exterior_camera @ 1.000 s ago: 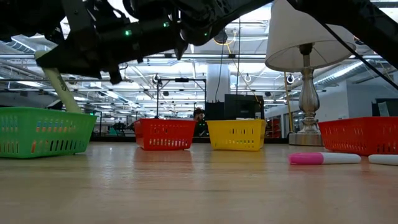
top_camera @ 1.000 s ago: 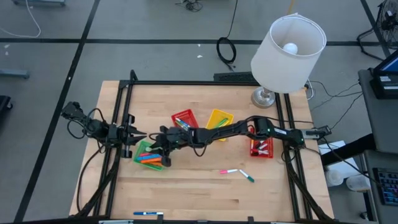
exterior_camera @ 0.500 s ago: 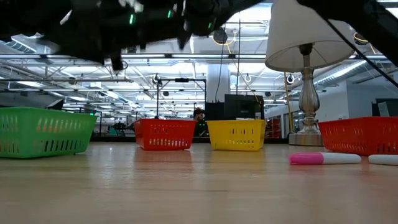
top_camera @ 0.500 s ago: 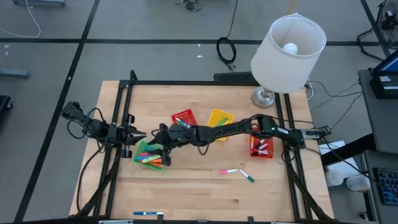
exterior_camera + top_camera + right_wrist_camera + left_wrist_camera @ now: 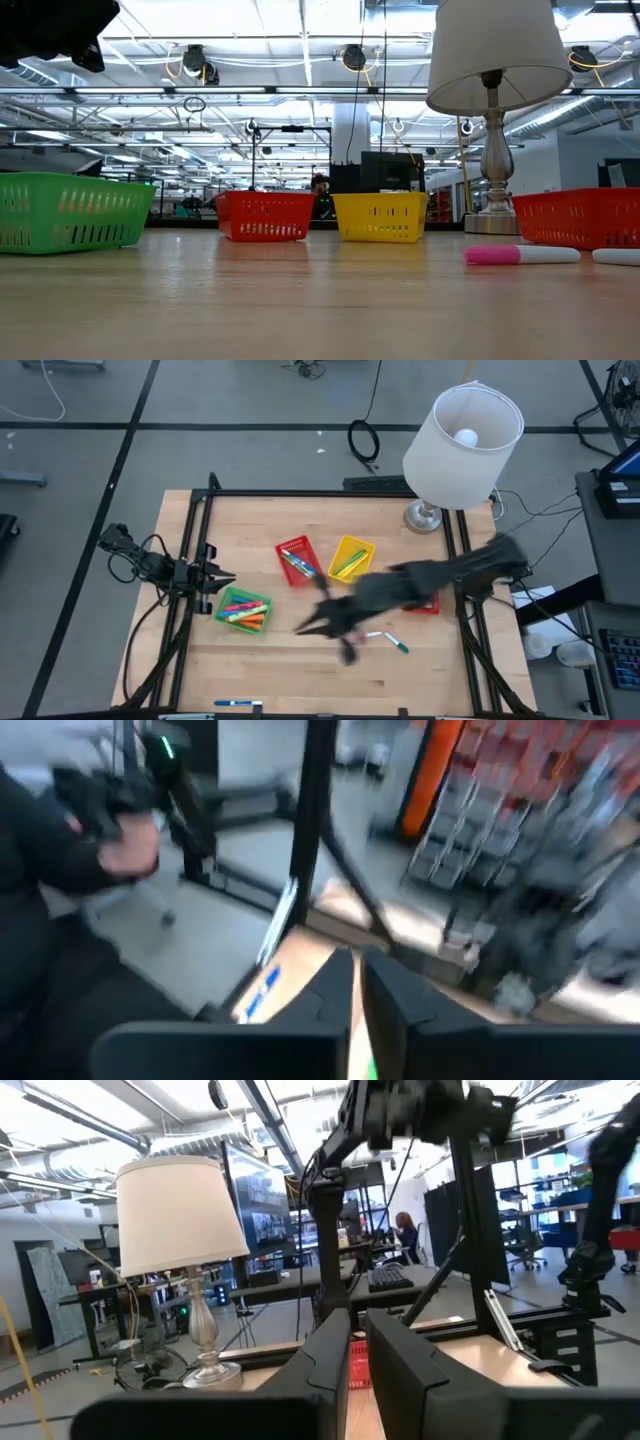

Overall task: Pick & Place Markers
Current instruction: Put the pink marker into the right red bin

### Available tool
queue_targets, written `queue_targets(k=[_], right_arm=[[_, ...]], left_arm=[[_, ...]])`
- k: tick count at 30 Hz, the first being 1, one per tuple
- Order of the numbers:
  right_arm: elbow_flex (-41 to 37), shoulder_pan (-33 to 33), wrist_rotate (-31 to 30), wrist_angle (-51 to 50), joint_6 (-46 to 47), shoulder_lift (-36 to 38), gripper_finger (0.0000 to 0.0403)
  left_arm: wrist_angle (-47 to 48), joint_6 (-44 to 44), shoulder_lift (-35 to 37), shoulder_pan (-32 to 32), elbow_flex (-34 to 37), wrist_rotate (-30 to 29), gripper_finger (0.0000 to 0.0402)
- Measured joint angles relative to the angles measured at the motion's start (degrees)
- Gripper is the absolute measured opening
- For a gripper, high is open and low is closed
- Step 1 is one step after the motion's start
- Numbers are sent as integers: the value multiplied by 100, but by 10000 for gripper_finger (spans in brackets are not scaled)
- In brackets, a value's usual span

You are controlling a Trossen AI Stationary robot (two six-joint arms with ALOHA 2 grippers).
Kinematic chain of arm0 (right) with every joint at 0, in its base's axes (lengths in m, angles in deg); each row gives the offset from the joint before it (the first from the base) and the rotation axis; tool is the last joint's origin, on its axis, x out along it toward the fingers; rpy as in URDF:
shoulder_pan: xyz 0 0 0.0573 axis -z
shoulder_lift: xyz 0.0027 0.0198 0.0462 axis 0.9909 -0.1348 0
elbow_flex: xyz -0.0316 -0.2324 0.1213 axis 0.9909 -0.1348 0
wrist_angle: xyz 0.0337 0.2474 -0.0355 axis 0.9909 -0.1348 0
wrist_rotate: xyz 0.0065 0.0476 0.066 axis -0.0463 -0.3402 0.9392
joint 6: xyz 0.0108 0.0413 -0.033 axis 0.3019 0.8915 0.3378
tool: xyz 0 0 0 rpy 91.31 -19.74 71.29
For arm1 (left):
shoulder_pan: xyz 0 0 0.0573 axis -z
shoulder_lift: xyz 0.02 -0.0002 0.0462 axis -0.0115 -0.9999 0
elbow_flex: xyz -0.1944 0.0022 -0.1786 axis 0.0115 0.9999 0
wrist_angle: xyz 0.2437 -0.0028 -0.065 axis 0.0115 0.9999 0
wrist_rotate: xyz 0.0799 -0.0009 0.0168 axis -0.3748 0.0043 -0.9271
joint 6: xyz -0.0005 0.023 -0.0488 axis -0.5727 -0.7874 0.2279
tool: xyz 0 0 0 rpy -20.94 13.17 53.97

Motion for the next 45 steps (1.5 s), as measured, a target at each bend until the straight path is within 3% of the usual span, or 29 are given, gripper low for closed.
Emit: queue_targets(k=[4,8,15,22,31,45], right_arm=[[-1265,-484,-1009,628,-247,1413,12],[-3248,-735,-1851,1694,-36,2880,9],[-6807,-762,-1897,4268,403,4916,2],[-8982,-459,-2099,5908,148,6261,1],[-10171,-117,-1699,6199,915,7766,0],[-10666,-115,-1758,6277,1117,7855,0]], left_arm=[[15,70,0,0,0,0,47],[25,114,0,0,0,-2,47],[135,36,0,1,0,-4,47],[393,-33,0,2,0,-199,47],[419,0,0,0,0,-453,47],[419,2,0,0,0,-521,47]])
